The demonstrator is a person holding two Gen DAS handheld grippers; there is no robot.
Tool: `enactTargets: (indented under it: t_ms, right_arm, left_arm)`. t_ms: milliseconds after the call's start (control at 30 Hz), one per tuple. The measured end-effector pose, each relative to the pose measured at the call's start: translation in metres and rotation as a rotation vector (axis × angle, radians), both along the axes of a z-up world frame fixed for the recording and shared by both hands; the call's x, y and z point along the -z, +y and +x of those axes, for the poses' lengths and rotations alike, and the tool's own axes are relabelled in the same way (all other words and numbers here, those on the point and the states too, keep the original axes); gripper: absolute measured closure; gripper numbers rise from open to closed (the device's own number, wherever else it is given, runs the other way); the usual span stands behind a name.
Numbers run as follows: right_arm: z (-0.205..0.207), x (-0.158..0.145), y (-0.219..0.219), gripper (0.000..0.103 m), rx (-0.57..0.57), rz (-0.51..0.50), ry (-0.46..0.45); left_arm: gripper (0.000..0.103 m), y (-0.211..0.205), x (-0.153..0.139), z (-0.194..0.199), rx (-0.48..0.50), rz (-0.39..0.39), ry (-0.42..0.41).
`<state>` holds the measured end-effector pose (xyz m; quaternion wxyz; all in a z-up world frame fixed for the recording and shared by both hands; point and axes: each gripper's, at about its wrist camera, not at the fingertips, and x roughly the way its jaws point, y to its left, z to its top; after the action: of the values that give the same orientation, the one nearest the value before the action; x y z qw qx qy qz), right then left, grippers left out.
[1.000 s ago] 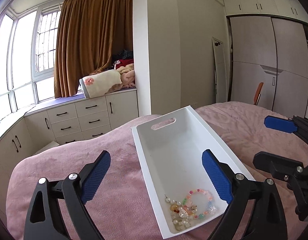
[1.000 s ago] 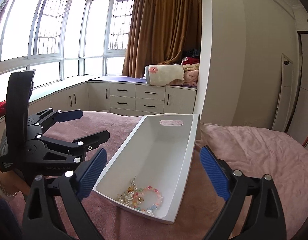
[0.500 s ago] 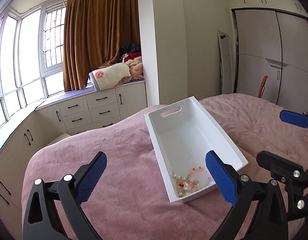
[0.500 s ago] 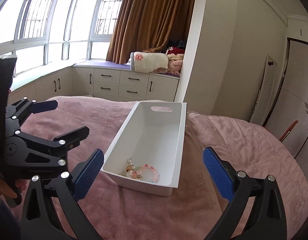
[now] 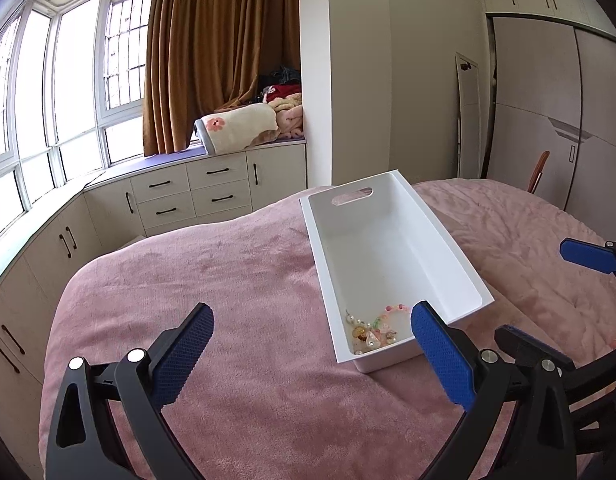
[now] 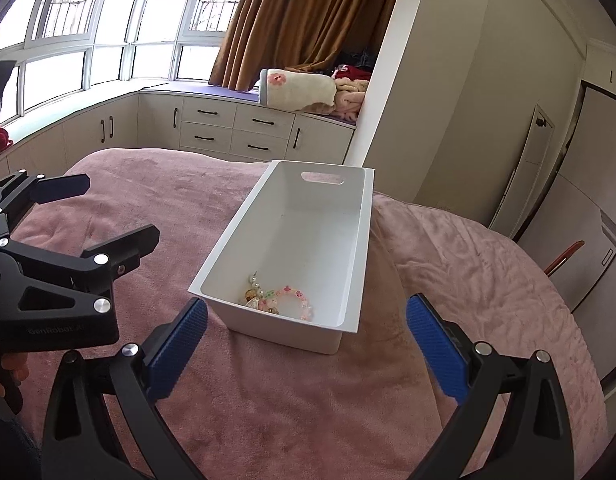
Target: Organize jewelry
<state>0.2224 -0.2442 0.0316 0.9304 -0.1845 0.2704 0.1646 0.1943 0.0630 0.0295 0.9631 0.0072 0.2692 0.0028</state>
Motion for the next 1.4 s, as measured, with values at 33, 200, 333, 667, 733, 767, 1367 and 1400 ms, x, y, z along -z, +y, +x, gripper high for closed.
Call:
enactTargets:
  t_ms: [33, 200, 333, 667, 733, 767, 1367, 1400]
  right_arm:
    - [-0.001, 0.000, 0.000, 0.005, -0.003, 0.003, -0.006]
    - [0.000, -0.004, -0.004, 0.005, -0.013, 0.043, -0.022]
    - [0.006, -0.001, -0.006, 0.005, -0.019, 0.069, -0.015]
    - [0.016, 0.008, -0.005, 0.005, -0.015, 0.064, 0.000]
    - [0.014, 0.007, -0.005, 0.005, -0.018, 0.062, -0.013]
    - [0.014, 0.007, -0.005, 0.005, -0.018, 0.062, -0.015]
    - [0.021, 0.011, -0.008, 0.005, -0.002, 0.037, -0.018]
    - [0.021, 0.012, -0.007, 0.005, -0.001, 0.037, -0.018]
  left_arm:
    - [0.003, 0.001, 0.002, 0.001, -0.006, -0.002, 0.008]
    - [0.003, 0.004, 0.014, 0.007, -0.039, 0.008, 0.029]
    - [0.003, 0.005, 0.020, 0.013, -0.054, -0.016, 0.042]
    - [0.003, -0.003, 0.024, 0.017, -0.034, 0.000, 0.052]
    - [0.003, -0.005, 0.026, 0.017, -0.029, 0.012, 0.057]
    - [0.003, -0.006, 0.026, 0.018, -0.025, 0.015, 0.060]
    - [0.003, -0.011, 0.033, 0.021, -0.014, 0.025, 0.081]
    - [0.003, -0.011, 0.034, 0.021, -0.015, 0.023, 0.082]
